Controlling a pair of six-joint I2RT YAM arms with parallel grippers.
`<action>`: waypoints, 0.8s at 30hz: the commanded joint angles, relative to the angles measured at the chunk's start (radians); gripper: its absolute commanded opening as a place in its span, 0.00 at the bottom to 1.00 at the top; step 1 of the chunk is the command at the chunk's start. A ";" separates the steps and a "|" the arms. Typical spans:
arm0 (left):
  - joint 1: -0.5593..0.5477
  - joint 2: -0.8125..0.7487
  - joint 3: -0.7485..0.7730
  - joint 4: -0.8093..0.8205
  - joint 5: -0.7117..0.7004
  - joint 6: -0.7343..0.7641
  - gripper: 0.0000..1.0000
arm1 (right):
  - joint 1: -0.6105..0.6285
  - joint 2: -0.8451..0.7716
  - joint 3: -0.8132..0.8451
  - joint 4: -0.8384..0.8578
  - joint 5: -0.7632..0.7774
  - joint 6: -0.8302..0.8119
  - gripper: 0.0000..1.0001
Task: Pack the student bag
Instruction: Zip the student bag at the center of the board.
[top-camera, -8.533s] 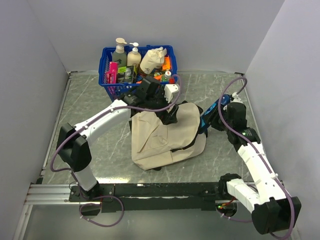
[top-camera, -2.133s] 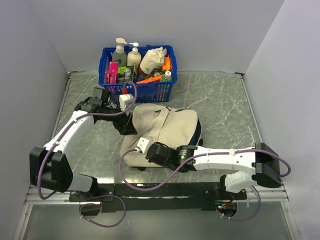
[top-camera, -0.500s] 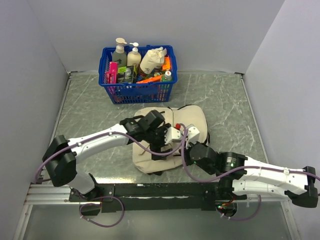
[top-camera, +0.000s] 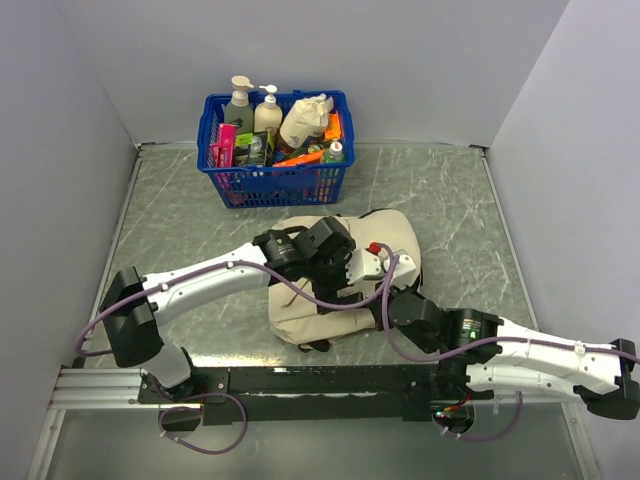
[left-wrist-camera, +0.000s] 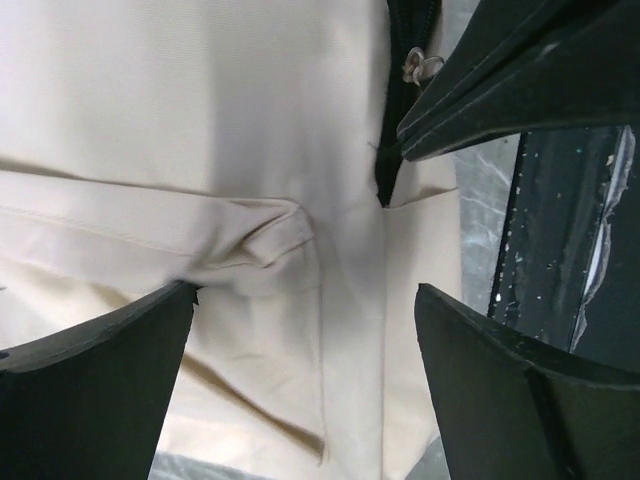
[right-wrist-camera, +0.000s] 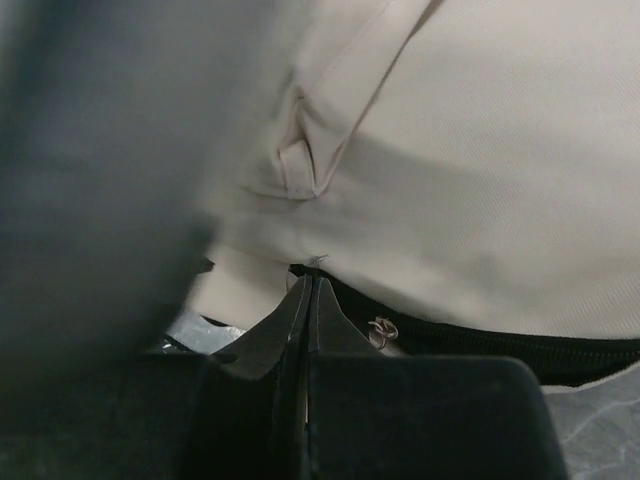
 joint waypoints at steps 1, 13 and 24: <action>-0.009 -0.067 0.106 -0.041 -0.095 0.043 0.96 | -0.005 -0.046 -0.011 -0.008 0.053 0.055 0.00; -0.017 -0.113 0.046 0.000 -0.104 0.004 0.96 | -0.058 -0.087 -0.020 0.028 0.044 0.055 0.00; -0.086 0.032 0.012 0.132 -0.092 -0.045 0.96 | -0.089 -0.173 -0.091 0.016 0.048 0.146 0.00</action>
